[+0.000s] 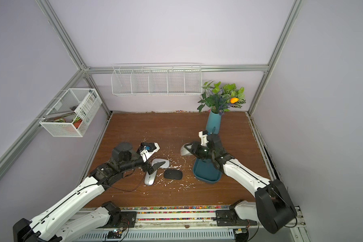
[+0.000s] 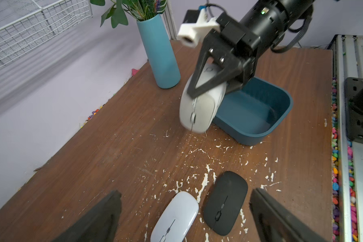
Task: Put the mouse in the storage box
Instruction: Pick up the mouse from the center of the board, then place the mouse in the storage box.
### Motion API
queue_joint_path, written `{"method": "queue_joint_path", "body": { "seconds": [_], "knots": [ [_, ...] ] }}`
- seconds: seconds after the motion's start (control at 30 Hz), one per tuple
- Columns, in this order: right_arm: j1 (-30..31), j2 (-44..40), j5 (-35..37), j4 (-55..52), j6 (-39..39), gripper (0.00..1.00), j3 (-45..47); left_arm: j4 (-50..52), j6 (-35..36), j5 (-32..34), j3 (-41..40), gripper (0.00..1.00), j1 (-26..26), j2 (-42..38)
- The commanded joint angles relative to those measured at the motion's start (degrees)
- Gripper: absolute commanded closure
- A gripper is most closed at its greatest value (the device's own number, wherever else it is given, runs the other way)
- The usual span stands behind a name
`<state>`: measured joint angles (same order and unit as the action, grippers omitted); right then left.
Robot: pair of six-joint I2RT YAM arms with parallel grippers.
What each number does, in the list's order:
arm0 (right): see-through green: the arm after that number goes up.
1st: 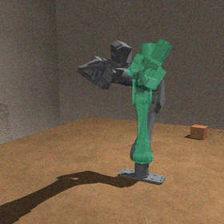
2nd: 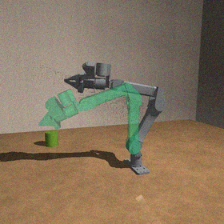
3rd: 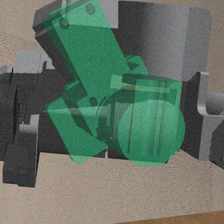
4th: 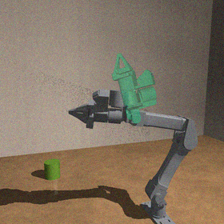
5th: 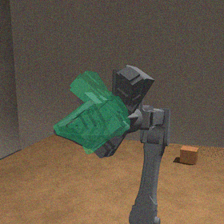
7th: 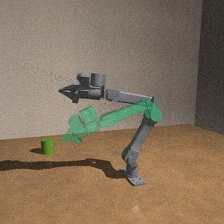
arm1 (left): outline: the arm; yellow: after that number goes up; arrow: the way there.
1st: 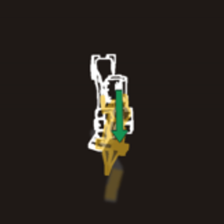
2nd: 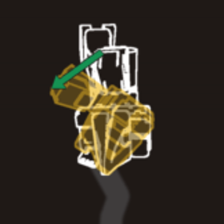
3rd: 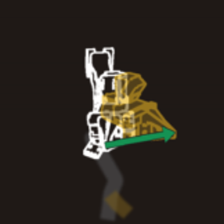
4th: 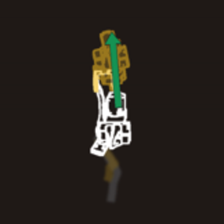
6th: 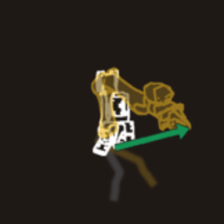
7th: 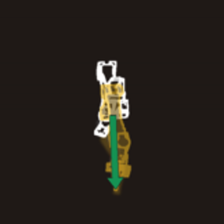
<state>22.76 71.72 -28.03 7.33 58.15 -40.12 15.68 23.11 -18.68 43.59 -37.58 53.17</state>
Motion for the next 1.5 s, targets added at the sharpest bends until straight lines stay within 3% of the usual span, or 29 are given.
{"method": "queue_joint_path", "body": {
  "seconds": [0.0,0.1,0.2,0.53,0.7,0.93,1.2,1.47],
  "knots": [
    [-8.2,-7.4,1.8,-9.6,-7.5,0.73,3.4,-0.5,-0.9,2.1,0.2,0.00,-0.2,0.0],
    [-16.1,-11.0,3.2,-17.0,-13.3,0.73,5.8,-0.3,-0.6,2.2,0.2,0.00,-0.2,0.0],
    [-19.0,-11.4,3.5,-20.7,-16.9,0.74,6.5,-0.2,-0.5,2.2,0.0,0.00,-0.2,0.0],
    [-17.4,-0.7,3.1,-14.3,-15.8,0.74,6.9,0.4,-1.1,2.3,0.3,0.00,-0.2,0.7],
    [-11.3,6.0,6.2,-9.2,-14.0,0.73,4.7,0.5,-2.1,3.5,0.7,0.00,-0.2,1.5],
    [-10.8,9.9,9.8,-5.2,-11.7,0.71,5.4,0.3,-2.5,5.2,0.4,0.00,-0.2,1.6],
    [-10.8,9.2,13.3,-9.9,-13.4,0.40,4.1,0.0,-2.8,5.8,0.4,0.00,-0.2,1.9],
    [-11.4,6.5,19.2,-19.1,-16.0,0.27,0.9,0.4,-5.8,7.6,1.4,0.00,-0.2,2.9]
  ]
}}
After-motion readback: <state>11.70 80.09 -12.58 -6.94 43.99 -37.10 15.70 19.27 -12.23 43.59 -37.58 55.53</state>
